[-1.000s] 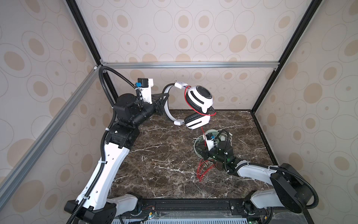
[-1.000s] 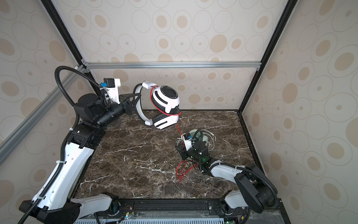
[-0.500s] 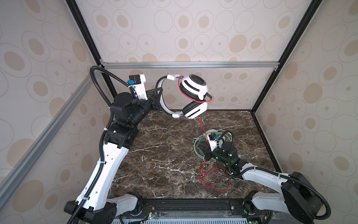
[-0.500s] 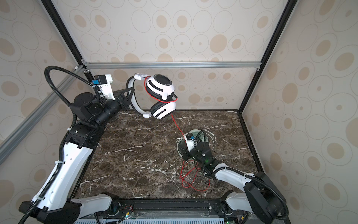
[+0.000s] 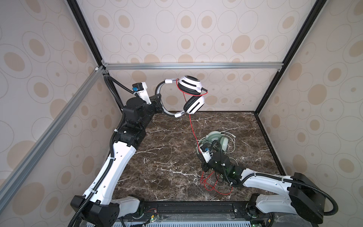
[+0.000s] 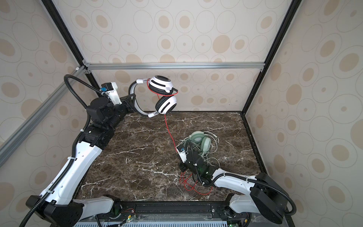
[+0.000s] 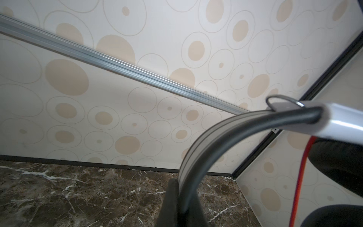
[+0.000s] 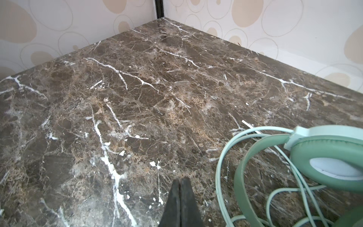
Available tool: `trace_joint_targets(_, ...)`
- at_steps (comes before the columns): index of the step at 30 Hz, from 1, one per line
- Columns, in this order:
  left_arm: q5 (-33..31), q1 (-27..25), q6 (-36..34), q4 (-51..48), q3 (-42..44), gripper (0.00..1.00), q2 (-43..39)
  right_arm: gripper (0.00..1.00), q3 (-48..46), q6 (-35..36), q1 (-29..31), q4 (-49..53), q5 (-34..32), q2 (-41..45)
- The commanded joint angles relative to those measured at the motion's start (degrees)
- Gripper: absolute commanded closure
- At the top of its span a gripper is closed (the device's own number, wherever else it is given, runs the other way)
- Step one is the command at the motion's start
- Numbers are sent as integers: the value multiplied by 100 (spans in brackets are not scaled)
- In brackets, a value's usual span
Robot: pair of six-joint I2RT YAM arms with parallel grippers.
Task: Wrap the headphones
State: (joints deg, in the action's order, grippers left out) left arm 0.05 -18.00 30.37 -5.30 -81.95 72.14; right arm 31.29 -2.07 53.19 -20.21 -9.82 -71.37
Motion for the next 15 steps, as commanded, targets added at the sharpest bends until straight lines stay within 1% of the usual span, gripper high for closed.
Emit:
trace_joint_targets(1, -673, 33, 7, 602, -1, 100, -31, 99, 307, 443, 336, 548, -696, -48)
trace_joint_targets(3, -881, 38, -147, 582, 89, 100, 15, 99, 413, 572, 559, 751, -883, -35)
trace_joint_targets(8, -1491, 25, -813, 632, 471, 100, 63, 100, 867, 945, 1035, 1412, -1309, 34)
trace_joint_targets(13, -2007, -31, -1571, 452, 791, 100, 249, 100, 1626, 1235, 1157, 2283, -1550, -21)
trace_joint_targets(15, -2089, -93, -1860, 339, 905, 100, 344, 100, 1946, 1377, 1167, 2613, -1608, -98)
